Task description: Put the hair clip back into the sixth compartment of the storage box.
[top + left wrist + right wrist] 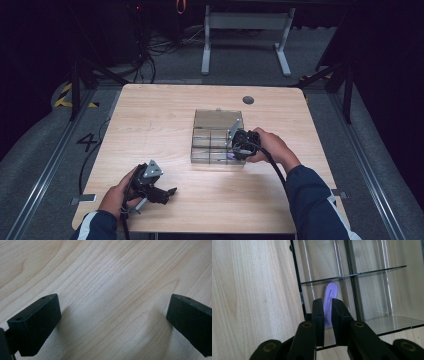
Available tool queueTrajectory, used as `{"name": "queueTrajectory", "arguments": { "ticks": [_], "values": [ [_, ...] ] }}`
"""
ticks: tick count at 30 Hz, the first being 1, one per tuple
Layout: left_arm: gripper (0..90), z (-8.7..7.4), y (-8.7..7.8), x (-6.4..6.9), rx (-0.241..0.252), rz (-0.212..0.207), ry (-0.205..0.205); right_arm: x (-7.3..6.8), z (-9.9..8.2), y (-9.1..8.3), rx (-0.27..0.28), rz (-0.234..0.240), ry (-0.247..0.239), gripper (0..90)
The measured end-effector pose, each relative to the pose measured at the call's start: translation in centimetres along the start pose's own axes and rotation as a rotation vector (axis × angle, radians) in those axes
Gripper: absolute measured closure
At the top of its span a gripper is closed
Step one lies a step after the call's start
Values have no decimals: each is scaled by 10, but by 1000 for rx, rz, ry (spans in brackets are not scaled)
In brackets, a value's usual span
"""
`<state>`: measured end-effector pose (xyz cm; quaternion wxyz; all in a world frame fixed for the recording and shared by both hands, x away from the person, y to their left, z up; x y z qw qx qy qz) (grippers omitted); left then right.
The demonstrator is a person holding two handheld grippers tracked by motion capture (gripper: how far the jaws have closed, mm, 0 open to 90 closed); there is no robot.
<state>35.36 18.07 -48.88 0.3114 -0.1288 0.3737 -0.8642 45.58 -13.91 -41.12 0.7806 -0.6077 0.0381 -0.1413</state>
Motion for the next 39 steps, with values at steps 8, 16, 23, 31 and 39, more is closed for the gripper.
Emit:
{"name": "queueTrajectory", "arguments": {
  "ticks": [8,16,23,31,39],
  "values": [
    [0,0,0,0,0,0,0,-1,-2,-5,23,-13,5,807],
    [0,0,0,0,0,0,1,0,-12,-15,68,-37,39,781],
    [0,0,0,0,-1,0,1,-1,-26,-28,102,-77,72,742],
    [0,0,0,0,-1,0,1,-3,-40,-38,121,-103,100,708],
    [0,0,0,0,-1,0,1,-9,-48,-43,135,-119,94,691]
  ]
}}
Point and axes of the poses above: each handheld gripper's, and its own axes: y roughly forward along the jaws, z roughly out of its top, x roughly to its right, the point moved 1 cm from there along y, roughly forward along the jaws, and after that the axes turned 3 degrees about y, right-handed, at the moved point
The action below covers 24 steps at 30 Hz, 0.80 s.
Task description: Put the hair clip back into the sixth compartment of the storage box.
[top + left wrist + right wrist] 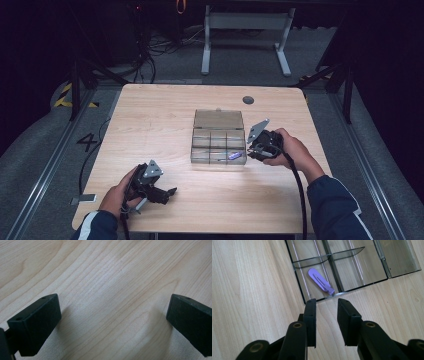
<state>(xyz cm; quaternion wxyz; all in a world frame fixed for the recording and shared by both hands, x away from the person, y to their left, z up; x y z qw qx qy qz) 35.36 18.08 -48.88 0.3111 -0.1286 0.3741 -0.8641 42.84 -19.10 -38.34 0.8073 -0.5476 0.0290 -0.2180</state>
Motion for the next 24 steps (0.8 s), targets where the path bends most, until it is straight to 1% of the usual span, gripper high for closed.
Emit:
{"name": "queueTrajectory", "arguments": {
  "ticks": [3,4,5,6,8,9,12,17,18,22,24],
  "values": [
    [0,0,0,0,0,0,0,-3,-4,-3,3,-10,3,682],
    [0,0,0,0,1,0,-1,-4,-5,-3,6,-11,-6,680],
    [0,0,0,0,1,0,-1,-5,-6,-4,3,-15,2,678],
    [0,0,0,0,1,0,-1,-5,-8,-5,7,-17,-2,676],
    [0,0,0,0,0,0,0,-7,-11,-6,7,-21,7,666],
    [0,0,0,0,0,0,0,-7,-13,-7,5,-22,2,662],
    [0,0,0,0,0,0,0,-8,-17,-9,4,-37,13,645],
    [0,0,0,0,0,0,0,-11,-24,-12,8,-43,10,619],
    [0,0,0,0,0,0,0,-11,-26,-12,8,-51,16,615],
    [0,0,0,0,0,0,0,-12,-32,-13,9,-56,21,593],
    [0,0,0,0,0,0,0,-13,-35,-14,16,-62,35,582]
  ]
}}
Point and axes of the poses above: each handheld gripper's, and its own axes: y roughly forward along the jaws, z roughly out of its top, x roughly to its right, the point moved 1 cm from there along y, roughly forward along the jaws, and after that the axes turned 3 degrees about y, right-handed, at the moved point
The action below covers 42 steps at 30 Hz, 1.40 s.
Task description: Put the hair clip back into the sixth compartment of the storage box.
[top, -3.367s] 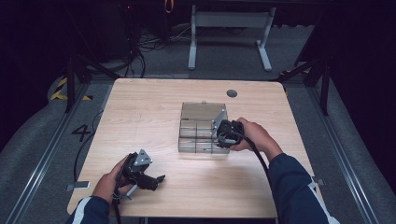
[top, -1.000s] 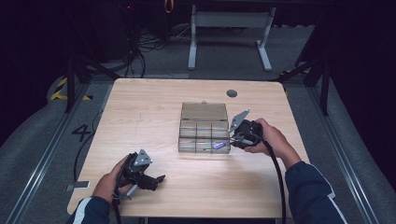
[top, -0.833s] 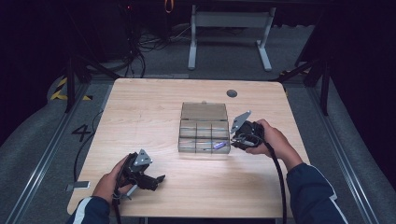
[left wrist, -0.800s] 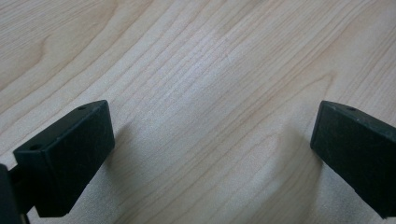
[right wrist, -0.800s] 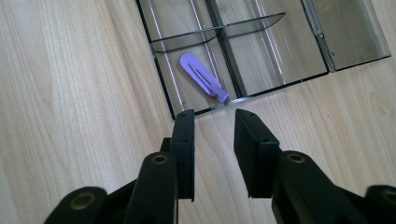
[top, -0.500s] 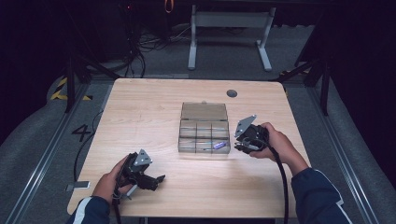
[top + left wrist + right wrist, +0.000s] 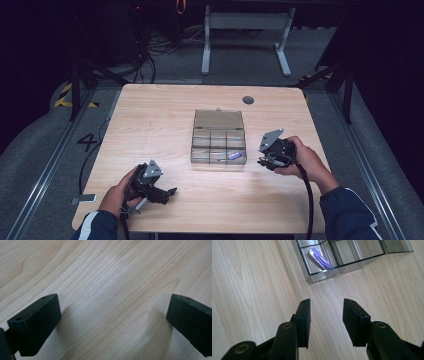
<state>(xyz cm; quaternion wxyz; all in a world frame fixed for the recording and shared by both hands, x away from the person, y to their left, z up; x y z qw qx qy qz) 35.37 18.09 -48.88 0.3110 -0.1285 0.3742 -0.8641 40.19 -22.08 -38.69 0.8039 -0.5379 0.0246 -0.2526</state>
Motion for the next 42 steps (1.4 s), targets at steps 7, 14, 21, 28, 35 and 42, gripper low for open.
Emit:
{"name": "queueTrajectory", "arguments": {
  "ticks": [7,14,21,28,35,42],
  "values": [
    [0,0,0,0,0,0,0,-2,-11,-3,8,-15,6,559],
    [0,0,0,0,0,0,0,-6,-22,-4,17,-23,15,542],
    [0,0,0,0,0,0,0,-8,-33,-4,15,-27,26,518],
    [0,0,0,0,0,0,0,-10,-47,-5,6,-36,40,505],
    [0,0,0,0,0,0,0,-12,-65,-6,-1,-37,53,488],
    [0,0,0,0,0,0,0,-17,-84,-8,17,-47,66,469]
  ]
}}
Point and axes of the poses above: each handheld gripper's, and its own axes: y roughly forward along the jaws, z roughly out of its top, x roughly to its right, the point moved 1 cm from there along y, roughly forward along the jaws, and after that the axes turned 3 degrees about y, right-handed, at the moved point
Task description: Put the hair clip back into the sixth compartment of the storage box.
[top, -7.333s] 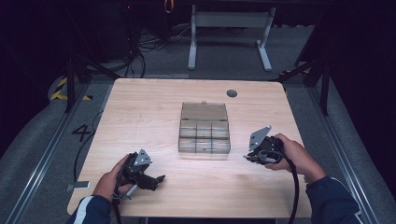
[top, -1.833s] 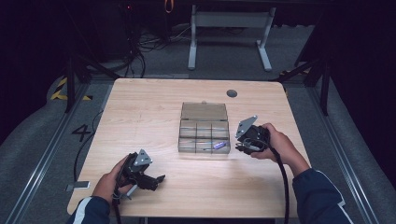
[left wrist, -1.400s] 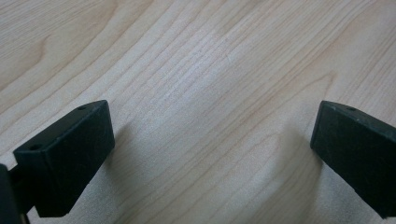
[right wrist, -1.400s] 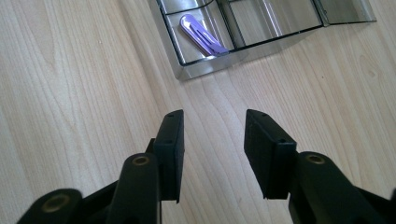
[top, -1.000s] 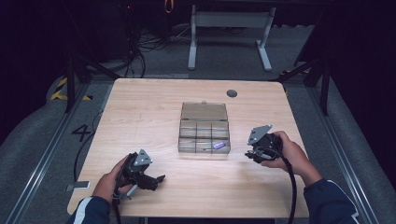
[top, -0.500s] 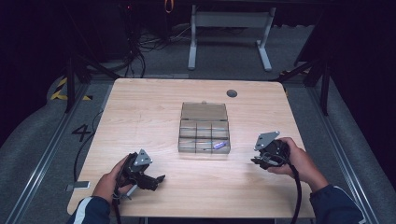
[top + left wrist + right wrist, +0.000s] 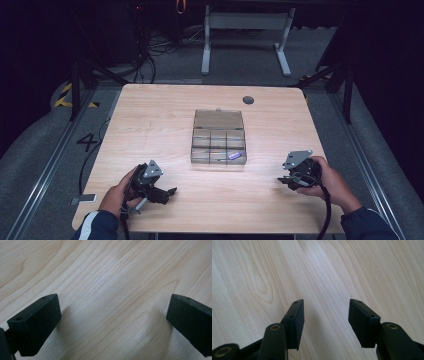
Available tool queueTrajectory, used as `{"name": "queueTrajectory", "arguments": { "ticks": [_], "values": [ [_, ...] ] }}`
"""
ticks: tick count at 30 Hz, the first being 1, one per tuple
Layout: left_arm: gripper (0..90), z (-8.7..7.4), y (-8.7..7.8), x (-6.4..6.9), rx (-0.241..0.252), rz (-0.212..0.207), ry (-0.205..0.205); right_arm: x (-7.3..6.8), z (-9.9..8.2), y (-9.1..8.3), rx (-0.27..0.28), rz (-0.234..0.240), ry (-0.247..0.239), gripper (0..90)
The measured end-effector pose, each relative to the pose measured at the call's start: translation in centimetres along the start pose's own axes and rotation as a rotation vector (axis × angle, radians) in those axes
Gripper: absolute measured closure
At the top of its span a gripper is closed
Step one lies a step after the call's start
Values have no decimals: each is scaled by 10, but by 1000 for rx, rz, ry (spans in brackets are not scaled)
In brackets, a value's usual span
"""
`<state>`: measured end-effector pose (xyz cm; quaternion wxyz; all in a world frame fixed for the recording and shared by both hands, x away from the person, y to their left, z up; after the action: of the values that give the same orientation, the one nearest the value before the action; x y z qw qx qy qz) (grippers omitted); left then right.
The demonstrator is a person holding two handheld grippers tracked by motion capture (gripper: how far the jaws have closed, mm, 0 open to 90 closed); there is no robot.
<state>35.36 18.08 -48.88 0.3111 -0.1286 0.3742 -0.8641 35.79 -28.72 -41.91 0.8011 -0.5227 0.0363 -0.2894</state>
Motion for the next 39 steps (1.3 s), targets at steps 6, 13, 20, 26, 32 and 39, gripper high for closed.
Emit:
{"name": "queueTrajectory", "arguments": {
  "ticks": [6,13,20,26,32,39],
  "values": [
    [0,0,0,0,0,0,0,-3,-15,0,9,-7,19,447],
    [0,0,0,0,0,0,0,-3,-38,-1,47,-4,80,388],
    [0,0,0,0,0,0,0,-2,-61,3,90,-18,167,321],
    [0,0,0,0,0,0,0,0,-81,8,190,-9,276,240],
    [0,0,0,0,0,0,0,3,-100,14,308,21,388,184],
    [0,0,0,0,1,0,0,3,-101,14,303,14,401,165]
  ]
}}
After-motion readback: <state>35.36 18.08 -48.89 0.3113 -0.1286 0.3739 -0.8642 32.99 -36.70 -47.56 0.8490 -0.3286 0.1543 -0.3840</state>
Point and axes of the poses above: each handheld gripper's, and its own axes: y roughly forward along the jaws, z roughly out of its top, x roughly to its right, the point moved 1 cm from there along y, roughly forward along the jaws, and after that the axes turned 3 degrees about y, right-handed, at the moved point
